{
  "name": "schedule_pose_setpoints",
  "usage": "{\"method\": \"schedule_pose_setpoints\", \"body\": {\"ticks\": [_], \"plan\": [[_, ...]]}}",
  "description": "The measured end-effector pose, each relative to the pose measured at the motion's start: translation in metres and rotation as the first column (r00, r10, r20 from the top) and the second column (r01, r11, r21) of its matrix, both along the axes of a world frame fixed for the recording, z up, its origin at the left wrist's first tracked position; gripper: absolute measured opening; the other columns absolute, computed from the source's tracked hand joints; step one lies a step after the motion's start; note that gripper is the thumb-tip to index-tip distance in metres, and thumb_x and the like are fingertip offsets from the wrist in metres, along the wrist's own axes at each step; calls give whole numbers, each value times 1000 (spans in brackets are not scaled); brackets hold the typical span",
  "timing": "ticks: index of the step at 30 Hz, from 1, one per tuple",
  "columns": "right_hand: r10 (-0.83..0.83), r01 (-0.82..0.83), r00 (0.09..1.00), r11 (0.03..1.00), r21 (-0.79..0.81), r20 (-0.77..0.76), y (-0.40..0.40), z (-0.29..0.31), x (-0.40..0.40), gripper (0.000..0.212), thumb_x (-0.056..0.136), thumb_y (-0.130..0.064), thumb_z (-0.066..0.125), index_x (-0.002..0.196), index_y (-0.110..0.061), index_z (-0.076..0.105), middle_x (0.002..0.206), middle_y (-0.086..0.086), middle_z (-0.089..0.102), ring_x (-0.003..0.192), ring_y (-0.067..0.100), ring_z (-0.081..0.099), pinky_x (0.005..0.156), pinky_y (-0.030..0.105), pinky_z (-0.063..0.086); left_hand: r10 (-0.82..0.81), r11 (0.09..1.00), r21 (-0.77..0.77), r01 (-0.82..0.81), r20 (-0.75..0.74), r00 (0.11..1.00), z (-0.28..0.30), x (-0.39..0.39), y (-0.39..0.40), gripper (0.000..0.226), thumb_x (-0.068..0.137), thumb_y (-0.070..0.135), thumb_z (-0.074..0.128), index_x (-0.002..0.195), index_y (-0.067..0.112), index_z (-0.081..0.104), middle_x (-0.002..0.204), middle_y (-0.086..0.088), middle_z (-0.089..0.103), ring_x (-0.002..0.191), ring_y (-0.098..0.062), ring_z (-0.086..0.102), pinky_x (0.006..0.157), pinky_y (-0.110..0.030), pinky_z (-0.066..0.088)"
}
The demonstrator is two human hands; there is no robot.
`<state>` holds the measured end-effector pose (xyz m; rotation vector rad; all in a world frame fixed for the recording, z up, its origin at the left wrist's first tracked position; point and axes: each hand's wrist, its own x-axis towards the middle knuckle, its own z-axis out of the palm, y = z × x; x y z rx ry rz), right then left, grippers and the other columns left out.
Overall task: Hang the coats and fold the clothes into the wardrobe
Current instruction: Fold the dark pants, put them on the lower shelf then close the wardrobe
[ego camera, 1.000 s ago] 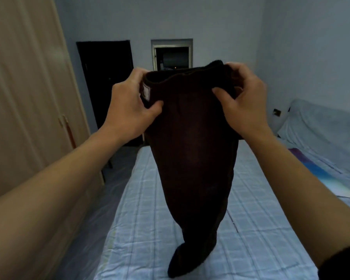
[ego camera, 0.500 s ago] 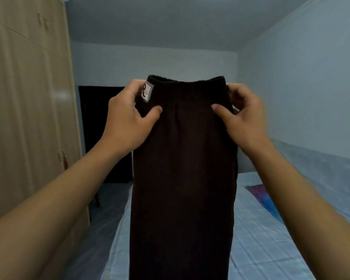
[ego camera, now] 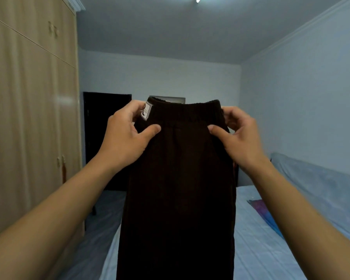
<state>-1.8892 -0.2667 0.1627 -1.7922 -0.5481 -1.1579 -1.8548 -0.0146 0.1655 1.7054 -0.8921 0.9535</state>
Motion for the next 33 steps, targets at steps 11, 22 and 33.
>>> {"method": "schedule_pose_setpoints", "body": {"ticks": [11, 22, 33], "plan": [[155, -152, 987, 985, 84, -38, -75, 8, 155, 26, 87, -11, 74, 111, -20, 66, 101, -4, 71, 94, 17, 70, 80, 35, 60, -53, 995, -93, 44, -100, 994, 7, 144, -74, 27, 87, 10, 74, 110, 22, 67, 106, 2, 73, 98, -12, 71, 82, -37, 60], [198, -160, 974, 946, 283, -112, -164, 13, 418, 27, 85, 3, 70, 103, -16, 66, 98, 7, 73, 89, 21, 72, 82, 44, 62, 276, 961, 10, -277, -144, 950, 27, 404, -200, 27, 84, 12, 77, 97, 16, 53, 85, 7, 60, 67, -1, 54, 70, -27, 50], [221, -223, 975, 968, 117, 29, -188, 17, 373, 34, 82, 0, 74, 103, -24, 62, 97, -5, 64, 92, 13, 64, 77, 23, 54, 131, 991, 28, -131, 6, 991, 25, 371, -197, 31, 84, 11, 74, 105, 18, 51, 94, 16, 62, 92, -4, 64, 83, -32, 57]]}}
